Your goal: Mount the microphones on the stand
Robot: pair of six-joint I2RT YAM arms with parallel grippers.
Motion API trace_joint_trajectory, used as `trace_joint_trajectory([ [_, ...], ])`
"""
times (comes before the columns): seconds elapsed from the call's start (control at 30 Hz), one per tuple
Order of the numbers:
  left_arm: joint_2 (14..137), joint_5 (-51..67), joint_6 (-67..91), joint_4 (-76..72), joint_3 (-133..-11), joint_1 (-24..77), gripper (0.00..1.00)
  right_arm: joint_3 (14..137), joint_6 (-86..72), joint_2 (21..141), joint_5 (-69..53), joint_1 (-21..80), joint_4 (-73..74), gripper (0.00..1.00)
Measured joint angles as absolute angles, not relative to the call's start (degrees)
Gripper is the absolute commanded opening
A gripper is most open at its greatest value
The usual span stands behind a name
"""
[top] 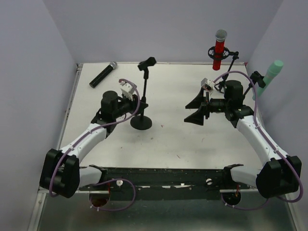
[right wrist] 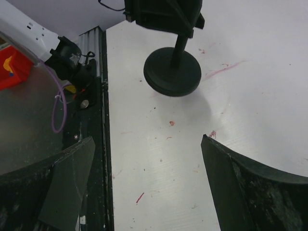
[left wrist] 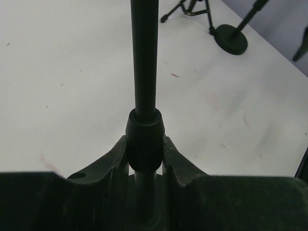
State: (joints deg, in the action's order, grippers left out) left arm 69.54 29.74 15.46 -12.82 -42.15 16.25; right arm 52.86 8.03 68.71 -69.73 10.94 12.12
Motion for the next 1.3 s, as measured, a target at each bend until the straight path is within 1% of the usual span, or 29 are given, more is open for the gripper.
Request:
trace_joint_trajectory([
  [0.1, 71.3, 29.7, 12.6, -21.7, -39.7, 22.5, 0.0, 52.9, 8.2, 68.7, -69.7, 10.9, 12.1, 0.99],
  [0.27, 80.1, 28.1, 9.3, -36.0, -40.5, 30.3, 0.0, 52.9, 8.6, 68.7, -69.7, 10.9, 12.1, 1.0],
  [0.5, 91.9, 23.7, 8.4, -48.6, -41.9, 35.1, 0.0, 52.9, 9.6, 68.7, -69.7, 10.9, 13.1, 1.0],
  [0.57, 93.6, 23.0, 8.6, -50.3, -41.8, 35.6, 0.03, 52.9, 10.0, 68.7, -69.7, 10.9, 13.3, 1.0],
  [0.67, 94.3, 22.0, 8.8, -51.8, -41.6, 35.8, 0.12, 52.9, 10.2, 68.7, -69.7, 10.9, 13.4, 1.0],
  [0.83, 94.4, 20.4, 9.4, -54.7, -40.5, 36.1, 0.17, 52.9, 10.5, 68.7, -69.7, 10.9, 13.4, 1.0],
  [0.97, 94.4, 20.0, 9.6, -55.2, -38.8, 36.2, 0.18, 52.9, 10.6, 68.7, -69.7, 10.9, 13.4, 1.0],
  [1.03, 94.4, 19.9, 9.7, -55.1, -38.0, 36.4, 0.22, 52.9, 10.6, 68.7, -69.7, 10.9, 13.4, 1.0],
  [1.13, 94.4, 19.7, 9.7, -55.1, -37.2, 36.7, 0.22, 52.9, 10.6, 68.7, -69.7, 10.9, 13.4, 1.0],
  [1.3, 94.4, 19.3, 9.7, -55.3, -36.2, 36.9, 0.29, 52.9, 10.6, 68.7, -69.7, 10.9, 13.5, 1.0],
])
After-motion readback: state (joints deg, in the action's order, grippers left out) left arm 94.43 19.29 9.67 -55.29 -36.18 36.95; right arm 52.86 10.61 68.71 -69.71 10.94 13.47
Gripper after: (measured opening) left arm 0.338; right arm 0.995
